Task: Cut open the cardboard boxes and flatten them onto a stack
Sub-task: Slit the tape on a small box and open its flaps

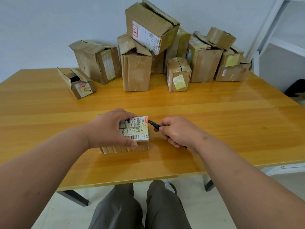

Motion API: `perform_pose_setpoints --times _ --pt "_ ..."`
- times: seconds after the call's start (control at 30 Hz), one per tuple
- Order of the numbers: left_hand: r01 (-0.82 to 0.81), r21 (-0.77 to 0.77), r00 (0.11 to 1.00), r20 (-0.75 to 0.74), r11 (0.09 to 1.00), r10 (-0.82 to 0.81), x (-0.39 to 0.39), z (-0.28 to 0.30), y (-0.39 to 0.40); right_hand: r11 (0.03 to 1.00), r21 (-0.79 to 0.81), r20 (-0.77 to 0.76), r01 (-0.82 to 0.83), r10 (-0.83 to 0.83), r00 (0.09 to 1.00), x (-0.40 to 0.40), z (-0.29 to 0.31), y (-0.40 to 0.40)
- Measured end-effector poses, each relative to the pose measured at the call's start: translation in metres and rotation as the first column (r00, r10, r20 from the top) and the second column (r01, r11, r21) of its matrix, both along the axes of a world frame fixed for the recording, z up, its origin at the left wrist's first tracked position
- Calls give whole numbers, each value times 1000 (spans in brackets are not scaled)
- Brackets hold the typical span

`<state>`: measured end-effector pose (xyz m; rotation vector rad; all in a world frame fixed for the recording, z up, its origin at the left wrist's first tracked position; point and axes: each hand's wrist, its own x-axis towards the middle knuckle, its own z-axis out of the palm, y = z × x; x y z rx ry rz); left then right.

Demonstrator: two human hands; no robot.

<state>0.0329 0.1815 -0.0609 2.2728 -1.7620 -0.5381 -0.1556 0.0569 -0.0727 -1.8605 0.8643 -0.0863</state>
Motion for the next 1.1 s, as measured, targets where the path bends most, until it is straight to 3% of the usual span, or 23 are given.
perform_pose_setpoints --times 0.6,0.93,1.1 --pt "8 43 1000 20 999 -8 0 0 -1 987 -152 -52 -57 50 997 -8 -2 7" --pt "-7 68 1000 28 998 5 -1 3 -2 988 -103 -91 -113 104 990 -20 5 12" --pt "-47 101 999 23 994 45 -3 5 -3 993 8 -111 -114 114 987 -26 17 6"
